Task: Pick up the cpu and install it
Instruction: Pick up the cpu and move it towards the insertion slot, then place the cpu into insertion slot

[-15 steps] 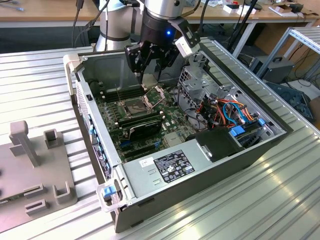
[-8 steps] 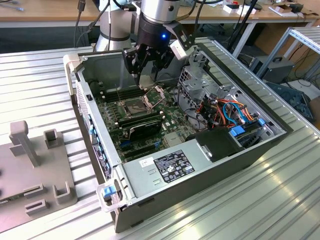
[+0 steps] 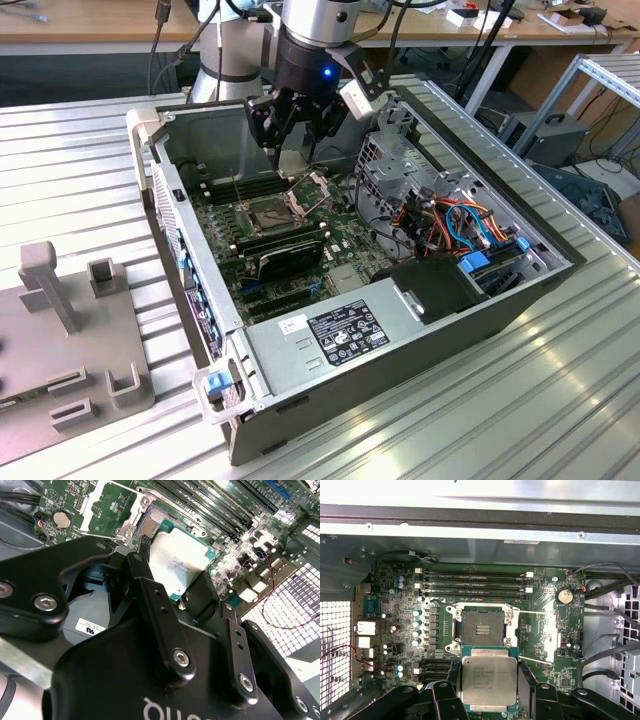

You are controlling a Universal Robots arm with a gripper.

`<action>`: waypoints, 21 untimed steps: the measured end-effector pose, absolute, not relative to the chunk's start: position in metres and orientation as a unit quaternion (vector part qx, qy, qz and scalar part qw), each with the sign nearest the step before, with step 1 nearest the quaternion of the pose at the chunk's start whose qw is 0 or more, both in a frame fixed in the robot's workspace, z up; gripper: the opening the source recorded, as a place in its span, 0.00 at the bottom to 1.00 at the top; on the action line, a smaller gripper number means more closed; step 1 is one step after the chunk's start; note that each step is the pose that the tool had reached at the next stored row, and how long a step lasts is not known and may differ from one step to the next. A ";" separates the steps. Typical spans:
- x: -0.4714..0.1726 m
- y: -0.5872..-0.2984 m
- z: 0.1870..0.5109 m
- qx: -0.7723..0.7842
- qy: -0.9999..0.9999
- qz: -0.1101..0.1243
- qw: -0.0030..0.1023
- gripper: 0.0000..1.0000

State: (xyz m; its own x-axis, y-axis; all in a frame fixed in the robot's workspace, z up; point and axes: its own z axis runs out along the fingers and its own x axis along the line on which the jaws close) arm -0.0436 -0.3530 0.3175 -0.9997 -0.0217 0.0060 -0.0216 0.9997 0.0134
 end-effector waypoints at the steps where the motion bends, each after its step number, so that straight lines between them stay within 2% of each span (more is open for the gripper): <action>1: -0.044 -0.353 0.317 0.011 -1.000 -0.007 0.003 0.54; 7: -0.044 -0.353 0.317 0.011 -1.000 -0.007 0.003 0.54; 9: -0.044 -0.348 0.300 0.011 -1.000 -0.007 0.003 0.54; 10: -0.048 -0.337 0.292 0.010 -1.000 -0.006 0.003 0.54; 21: -0.048 -0.336 0.290 0.010 -1.000 -0.006 0.003 0.54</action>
State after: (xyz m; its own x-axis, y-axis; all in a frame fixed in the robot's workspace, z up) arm -0.0484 -0.3360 0.2897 -0.9998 -0.0207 0.0059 -0.0207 0.9997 0.0130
